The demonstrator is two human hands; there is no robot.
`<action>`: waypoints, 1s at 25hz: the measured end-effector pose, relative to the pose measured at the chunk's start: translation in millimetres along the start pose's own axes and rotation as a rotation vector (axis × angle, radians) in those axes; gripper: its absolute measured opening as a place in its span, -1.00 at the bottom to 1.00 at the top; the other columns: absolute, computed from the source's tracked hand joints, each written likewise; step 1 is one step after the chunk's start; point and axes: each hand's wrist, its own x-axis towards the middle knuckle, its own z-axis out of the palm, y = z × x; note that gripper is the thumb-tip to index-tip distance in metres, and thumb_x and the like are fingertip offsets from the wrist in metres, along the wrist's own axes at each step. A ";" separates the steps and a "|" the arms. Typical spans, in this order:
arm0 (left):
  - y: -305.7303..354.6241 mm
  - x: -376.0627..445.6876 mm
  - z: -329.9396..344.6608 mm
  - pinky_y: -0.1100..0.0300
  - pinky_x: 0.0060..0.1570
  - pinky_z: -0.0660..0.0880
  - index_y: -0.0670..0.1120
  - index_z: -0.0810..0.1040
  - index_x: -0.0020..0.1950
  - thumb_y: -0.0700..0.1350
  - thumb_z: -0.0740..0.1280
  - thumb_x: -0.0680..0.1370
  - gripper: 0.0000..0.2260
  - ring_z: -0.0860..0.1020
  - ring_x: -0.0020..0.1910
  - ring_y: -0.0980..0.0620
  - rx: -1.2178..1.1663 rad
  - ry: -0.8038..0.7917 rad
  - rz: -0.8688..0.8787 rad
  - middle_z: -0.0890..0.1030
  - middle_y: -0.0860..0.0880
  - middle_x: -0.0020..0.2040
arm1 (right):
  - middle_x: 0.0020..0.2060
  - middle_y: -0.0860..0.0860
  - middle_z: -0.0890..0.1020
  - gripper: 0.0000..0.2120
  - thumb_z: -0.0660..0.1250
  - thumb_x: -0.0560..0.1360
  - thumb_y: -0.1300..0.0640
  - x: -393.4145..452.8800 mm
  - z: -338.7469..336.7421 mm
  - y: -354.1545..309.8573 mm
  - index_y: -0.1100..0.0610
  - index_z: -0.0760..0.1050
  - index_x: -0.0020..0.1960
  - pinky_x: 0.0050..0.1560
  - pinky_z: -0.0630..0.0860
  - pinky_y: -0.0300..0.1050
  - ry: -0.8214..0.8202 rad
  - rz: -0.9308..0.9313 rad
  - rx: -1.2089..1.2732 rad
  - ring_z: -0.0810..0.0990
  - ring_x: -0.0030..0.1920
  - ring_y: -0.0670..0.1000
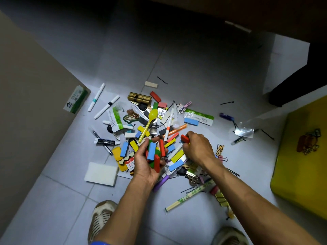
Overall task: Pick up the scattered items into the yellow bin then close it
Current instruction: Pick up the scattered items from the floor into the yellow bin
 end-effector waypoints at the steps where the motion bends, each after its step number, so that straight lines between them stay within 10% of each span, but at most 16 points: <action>1: -0.4 -0.2 0.9 0.26 -0.60 0.43 -0.17 0.67 0.05 0.07 0.34 0.52 -0.67 0.61 -0.33 -0.10 0.003 -0.002 -0.001 0.64 -0.24 -0.20 | -0.08 0.09 0.61 -0.88 0.32 0.49 0.08 -3.1 -3.6 2.1 0.06 0.44 0.00 -0.17 0.44 -0.06 -0.025 0.007 0.001 0.52 -0.15 0.11; 6: -4.7 -1.0 4.6 0.28 -0.59 0.42 -0.15 0.66 0.01 0.07 0.29 0.54 -0.69 0.56 -0.34 -0.08 0.041 -0.021 0.010 0.63 -0.23 -0.23 | -0.08 0.12 0.62 -0.79 0.32 0.55 0.02 -25.1 1.0 8.0 0.13 0.40 0.07 -0.23 0.32 -0.08 0.021 -0.105 -0.202 0.55 -0.14 0.15; 11: -0.7 -2.7 -0.1 0.26 -0.59 0.43 -0.18 0.62 0.10 0.08 0.33 0.51 -0.64 0.55 -0.37 -0.09 0.037 -0.031 0.016 0.61 -0.25 -0.25 | -0.15 -0.05 0.62 -0.82 0.37 0.54 -0.03 -23.9 -20.0 14.3 0.00 0.47 0.07 -0.31 0.42 -0.27 0.067 0.071 0.375 0.59 -0.27 -0.16; 16: -2.6 0.2 -0.2 0.29 -0.59 0.42 -0.14 0.67 0.00 0.07 0.29 0.55 -0.69 0.62 -0.33 -0.07 0.037 -0.039 0.042 0.64 -0.21 -0.21 | -0.16 -0.04 0.60 -0.88 0.29 0.54 0.00 -41.6 -4.4 6.8 -0.02 0.42 0.04 -0.22 0.47 -0.10 -0.189 -0.389 -0.153 0.60 -0.14 0.02; 21: -0.5 -1.7 -2.8 0.27 -0.59 0.44 -0.11 0.69 -0.06 0.07 0.29 0.54 -0.70 0.60 -0.33 -0.09 0.037 -0.040 0.048 0.64 -0.22 -0.22 | -0.14 0.13 0.62 -0.93 0.21 0.54 0.15 -41.7 15.5 -7.5 0.08 0.39 0.03 -0.27 0.29 -0.06 -0.096 -0.515 -0.412 0.60 -0.12 0.22; 25: 0.5 -4.9 1.7 0.27 -0.59 0.43 -0.11 0.70 -0.06 0.08 0.33 0.50 -0.71 0.60 -0.31 -0.09 0.034 -0.036 0.053 0.64 -0.20 -0.20 | -0.20 -0.05 0.63 -0.90 0.35 0.52 0.01 -49.9 3.7 5.4 0.01 0.51 -0.02 -0.27 0.40 -0.19 -0.061 -0.321 0.021 0.61 -0.19 -0.02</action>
